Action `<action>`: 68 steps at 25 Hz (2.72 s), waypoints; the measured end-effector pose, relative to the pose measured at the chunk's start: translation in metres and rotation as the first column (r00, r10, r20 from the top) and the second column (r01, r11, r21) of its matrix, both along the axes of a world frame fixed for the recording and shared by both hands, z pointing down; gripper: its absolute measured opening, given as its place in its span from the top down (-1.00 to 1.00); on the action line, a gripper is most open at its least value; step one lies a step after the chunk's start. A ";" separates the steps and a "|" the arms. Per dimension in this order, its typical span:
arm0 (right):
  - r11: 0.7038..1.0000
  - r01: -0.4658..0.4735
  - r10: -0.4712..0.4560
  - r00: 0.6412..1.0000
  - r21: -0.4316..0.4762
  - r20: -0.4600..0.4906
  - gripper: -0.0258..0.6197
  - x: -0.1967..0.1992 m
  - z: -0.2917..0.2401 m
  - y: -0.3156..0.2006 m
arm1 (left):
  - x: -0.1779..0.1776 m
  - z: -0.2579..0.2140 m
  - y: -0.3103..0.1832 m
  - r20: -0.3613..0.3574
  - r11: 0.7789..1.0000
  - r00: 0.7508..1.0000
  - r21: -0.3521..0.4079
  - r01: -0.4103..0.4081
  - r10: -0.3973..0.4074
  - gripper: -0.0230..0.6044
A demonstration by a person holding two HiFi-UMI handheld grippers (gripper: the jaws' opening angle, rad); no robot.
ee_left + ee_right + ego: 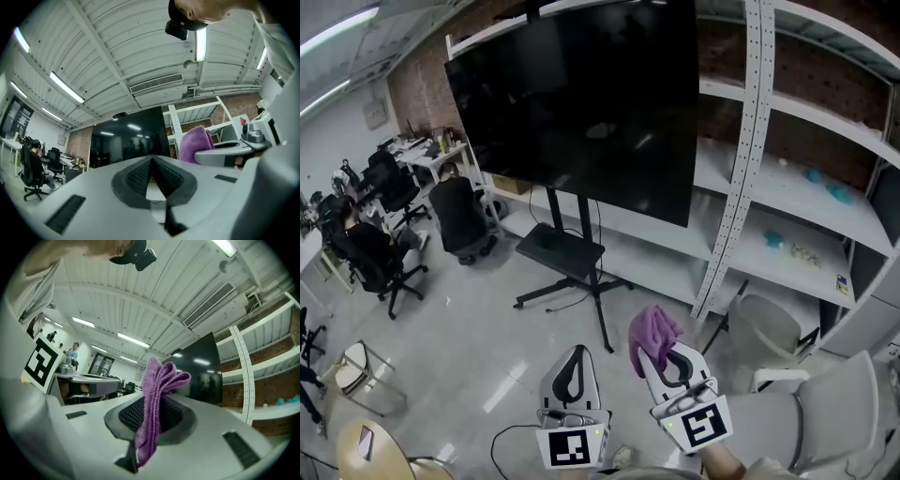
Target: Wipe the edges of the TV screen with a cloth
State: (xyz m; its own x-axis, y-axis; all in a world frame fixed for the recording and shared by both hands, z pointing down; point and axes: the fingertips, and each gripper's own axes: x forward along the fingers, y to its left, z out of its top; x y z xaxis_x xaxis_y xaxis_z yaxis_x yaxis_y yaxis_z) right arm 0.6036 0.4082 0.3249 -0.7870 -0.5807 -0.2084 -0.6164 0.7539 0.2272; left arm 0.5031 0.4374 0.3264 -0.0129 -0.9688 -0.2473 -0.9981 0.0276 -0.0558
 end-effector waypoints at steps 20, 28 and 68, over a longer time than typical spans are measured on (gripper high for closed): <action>0.967 -0.251 0.252 0.968 0.036 -0.009 0.73 -0.020 -0.031 -0.114 | -0.062 -0.020 -0.122 0.013 0.986 0.986 -0.013 -0.163 0.163 0.88; 0.971 -0.217 0.218 0.976 0.100 0.009 0.73 -0.055 -0.047 -0.196 | -0.088 -0.034 -0.191 0.008 0.993 0.993 0.026 -0.118 0.118 0.88; 0.944 -0.235 0.212 0.970 0.229 0.122 0.73 -0.130 -0.128 -0.411 | -0.116 -0.117 -0.457 0.092 0.942 0.942 0.070 -0.330 0.323 0.87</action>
